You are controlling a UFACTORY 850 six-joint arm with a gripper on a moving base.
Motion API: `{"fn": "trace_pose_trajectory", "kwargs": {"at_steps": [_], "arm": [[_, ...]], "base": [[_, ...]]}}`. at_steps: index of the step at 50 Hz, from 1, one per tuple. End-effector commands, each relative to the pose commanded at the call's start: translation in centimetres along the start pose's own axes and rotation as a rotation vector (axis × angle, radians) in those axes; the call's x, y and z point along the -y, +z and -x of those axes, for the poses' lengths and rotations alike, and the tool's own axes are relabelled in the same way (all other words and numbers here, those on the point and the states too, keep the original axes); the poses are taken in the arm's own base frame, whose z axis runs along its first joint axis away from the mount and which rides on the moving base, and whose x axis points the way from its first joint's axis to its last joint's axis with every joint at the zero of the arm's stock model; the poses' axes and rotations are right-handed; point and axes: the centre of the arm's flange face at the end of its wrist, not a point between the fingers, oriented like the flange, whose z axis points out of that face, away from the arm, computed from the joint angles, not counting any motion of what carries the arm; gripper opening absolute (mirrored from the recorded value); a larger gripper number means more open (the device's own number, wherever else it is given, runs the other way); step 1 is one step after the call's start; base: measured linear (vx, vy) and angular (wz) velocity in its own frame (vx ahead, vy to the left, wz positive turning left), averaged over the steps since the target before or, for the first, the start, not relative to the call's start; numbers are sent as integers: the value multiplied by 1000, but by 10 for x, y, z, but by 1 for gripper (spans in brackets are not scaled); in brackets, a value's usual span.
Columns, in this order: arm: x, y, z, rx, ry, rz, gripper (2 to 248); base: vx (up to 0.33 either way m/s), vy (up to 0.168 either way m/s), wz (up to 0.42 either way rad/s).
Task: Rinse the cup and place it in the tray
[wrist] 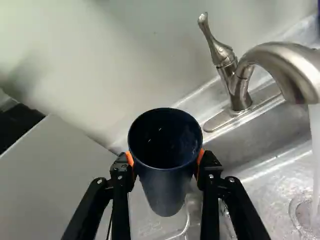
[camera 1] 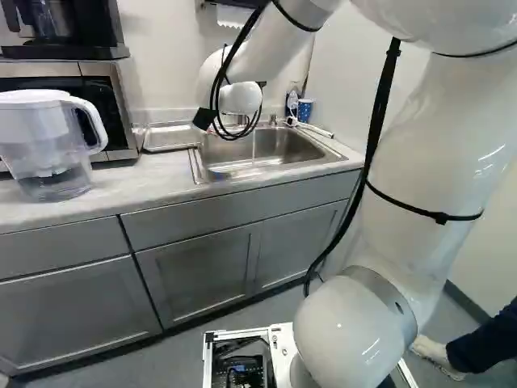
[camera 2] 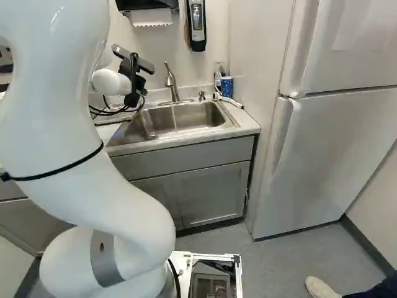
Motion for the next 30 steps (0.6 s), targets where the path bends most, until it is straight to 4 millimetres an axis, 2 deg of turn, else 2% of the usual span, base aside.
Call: {"fn": "trace_pose_trajectory", "kwargs": {"at_steps": [30], "arm": [[0,0,0,0,315,0,126]], "base": [[0,0,0]]}}
